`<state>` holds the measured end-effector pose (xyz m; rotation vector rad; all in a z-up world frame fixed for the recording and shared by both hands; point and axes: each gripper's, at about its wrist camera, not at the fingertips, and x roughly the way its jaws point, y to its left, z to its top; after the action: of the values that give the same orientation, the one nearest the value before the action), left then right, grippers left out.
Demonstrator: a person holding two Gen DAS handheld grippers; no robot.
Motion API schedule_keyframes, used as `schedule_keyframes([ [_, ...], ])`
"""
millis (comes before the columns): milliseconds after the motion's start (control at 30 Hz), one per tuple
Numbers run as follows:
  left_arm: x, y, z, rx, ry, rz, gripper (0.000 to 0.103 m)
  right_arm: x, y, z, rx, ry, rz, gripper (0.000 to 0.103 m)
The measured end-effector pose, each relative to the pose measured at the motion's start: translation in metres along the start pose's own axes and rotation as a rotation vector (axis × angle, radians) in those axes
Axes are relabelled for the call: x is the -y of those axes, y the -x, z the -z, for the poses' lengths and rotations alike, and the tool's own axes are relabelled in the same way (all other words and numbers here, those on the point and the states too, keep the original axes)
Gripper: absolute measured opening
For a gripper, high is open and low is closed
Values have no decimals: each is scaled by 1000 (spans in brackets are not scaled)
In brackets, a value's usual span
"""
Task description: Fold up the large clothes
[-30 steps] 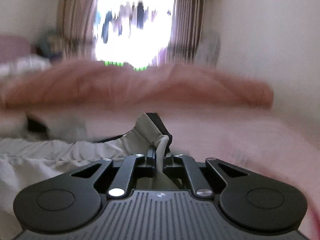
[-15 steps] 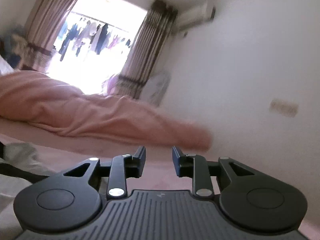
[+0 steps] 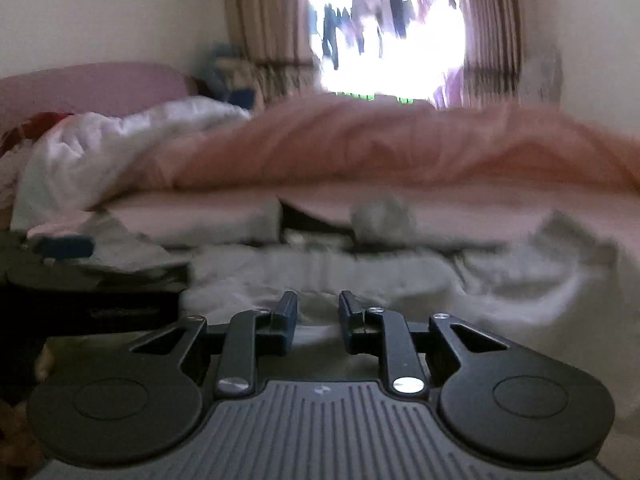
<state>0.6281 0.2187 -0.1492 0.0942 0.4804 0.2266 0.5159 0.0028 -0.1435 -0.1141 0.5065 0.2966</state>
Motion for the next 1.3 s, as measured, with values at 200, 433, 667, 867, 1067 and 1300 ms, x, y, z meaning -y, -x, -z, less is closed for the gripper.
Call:
schedule_keyframes([
  [200,-63,-25,0,-32,31,-71,103,77,-8,-5,-15,-25,289,16],
  [433,-149,-39,6,-93,294,-65,103,165,16,5,23,-249,410,0],
  [667,-114,19,-31,43,110,-177,103,134,32,-20,100,-203,377,30],
  [867,-68,96,-25,57,202,46,103,38,54,-25,94,-122,96,73],
  [1067,-22,83,21,-69,169,60,103,-21,46,24,-35,-6,64,61],
  [1300,-10,61,43,-121,122,40,103,-23,41,31,-60,8,73,70],
])
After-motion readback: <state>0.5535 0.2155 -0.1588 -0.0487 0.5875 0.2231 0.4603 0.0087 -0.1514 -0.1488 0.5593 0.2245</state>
